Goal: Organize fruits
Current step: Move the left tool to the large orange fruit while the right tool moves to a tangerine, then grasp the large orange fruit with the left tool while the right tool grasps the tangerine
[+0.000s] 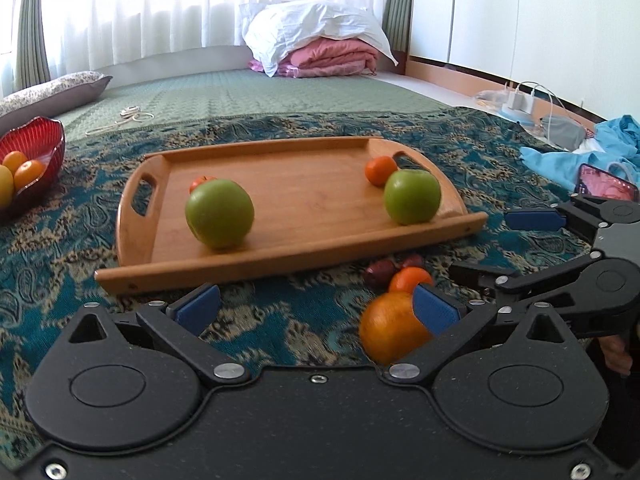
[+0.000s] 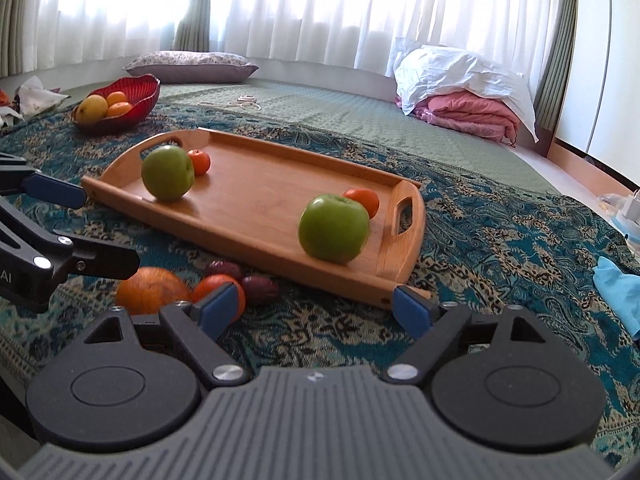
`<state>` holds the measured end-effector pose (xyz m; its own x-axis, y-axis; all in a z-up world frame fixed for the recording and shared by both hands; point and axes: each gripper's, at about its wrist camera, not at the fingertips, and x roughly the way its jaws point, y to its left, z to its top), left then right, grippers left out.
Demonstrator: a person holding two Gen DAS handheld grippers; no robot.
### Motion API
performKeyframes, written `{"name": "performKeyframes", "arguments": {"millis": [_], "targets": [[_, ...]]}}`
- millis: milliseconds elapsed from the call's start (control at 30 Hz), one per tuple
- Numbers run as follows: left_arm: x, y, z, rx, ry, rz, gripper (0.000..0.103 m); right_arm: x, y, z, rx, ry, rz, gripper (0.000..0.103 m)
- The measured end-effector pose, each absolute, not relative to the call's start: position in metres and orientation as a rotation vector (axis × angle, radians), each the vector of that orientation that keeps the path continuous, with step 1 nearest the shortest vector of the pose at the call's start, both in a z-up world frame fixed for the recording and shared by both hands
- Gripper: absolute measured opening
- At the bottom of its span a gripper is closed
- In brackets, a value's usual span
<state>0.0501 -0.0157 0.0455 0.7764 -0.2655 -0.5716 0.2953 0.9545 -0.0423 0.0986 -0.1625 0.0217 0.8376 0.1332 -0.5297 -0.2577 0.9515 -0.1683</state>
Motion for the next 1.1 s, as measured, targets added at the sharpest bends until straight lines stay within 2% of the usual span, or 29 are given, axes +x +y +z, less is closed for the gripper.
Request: {"name": "performKeyframes", "arguments": {"millis": [267,333,400,633,733,800,1100], "targets": [[0.044,-0.023,0.042,0.027,0.651,-0.368,0.102,0.088,-0.154,0.008,-0.292,0.551,0.239,0.092],[0.046,-0.025,0.04,0.011,0.679,-0.394,0.099,0.086,-0.152,0.005,-0.298,0.554,0.246,0.092],[0.049,-0.029,0.038,-0.009,0.712,-0.421,0.092,0.084,-0.151,0.002,-0.305,0.554,0.254,0.092],[0.054,-0.038,0.028,-0.039,0.758,-0.444,0.081,0.079,-0.147,-0.006,-0.314,0.556,0.275,0.092],[0.056,-0.04,0.028,-0.055,0.762,-0.455,0.065,0.08,-0.147,-0.007,-0.301,0.56,0.276,0.092],[0.058,-0.04,0.028,-0.066,0.769,-0.449,0.049,0.081,-0.148,-0.008,-0.285,0.562,0.279,0.092],[0.056,-0.037,0.036,-0.027,0.717,-0.384,0.047,0.088,-0.146,-0.006,-0.215,0.575,0.289,0.092]]}}
